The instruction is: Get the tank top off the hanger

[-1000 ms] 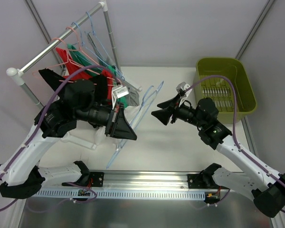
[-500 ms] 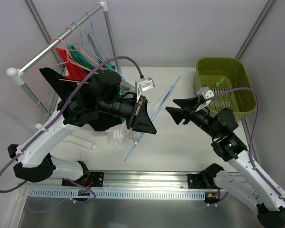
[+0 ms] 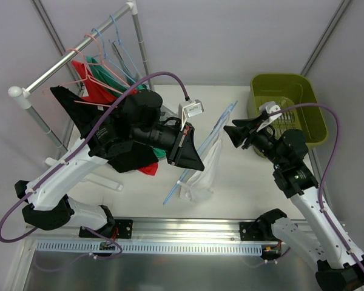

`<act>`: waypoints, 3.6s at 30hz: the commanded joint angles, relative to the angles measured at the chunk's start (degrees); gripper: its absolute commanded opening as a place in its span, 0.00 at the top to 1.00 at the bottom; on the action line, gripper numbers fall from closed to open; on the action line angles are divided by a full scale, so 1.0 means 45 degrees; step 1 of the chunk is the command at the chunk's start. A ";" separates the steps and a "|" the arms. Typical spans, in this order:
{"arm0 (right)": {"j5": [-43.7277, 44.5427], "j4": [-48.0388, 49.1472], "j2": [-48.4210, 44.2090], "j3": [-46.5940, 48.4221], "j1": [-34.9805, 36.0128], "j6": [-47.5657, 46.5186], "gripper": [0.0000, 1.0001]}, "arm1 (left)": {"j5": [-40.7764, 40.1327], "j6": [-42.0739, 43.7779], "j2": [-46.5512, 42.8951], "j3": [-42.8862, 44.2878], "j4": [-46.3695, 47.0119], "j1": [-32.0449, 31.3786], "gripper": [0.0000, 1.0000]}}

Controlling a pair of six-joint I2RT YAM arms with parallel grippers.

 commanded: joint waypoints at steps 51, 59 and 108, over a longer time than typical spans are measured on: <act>0.0437 -0.1994 0.2833 0.2667 -0.2898 0.0451 1.00 | -0.0419 0.2128 -0.0451 0.0116 0.2145 -0.0108 1.00; -0.2800 -0.2053 0.1094 0.1493 -0.3036 0.2518 0.99 | -0.6482 0.5485 -0.0254 -0.1929 0.8681 -0.0108 1.00; -0.2260 -0.4689 0.1718 0.1805 -0.3016 0.3362 0.00 | -2.2555 -0.4331 -0.5625 -0.7306 0.7268 -0.1441 1.00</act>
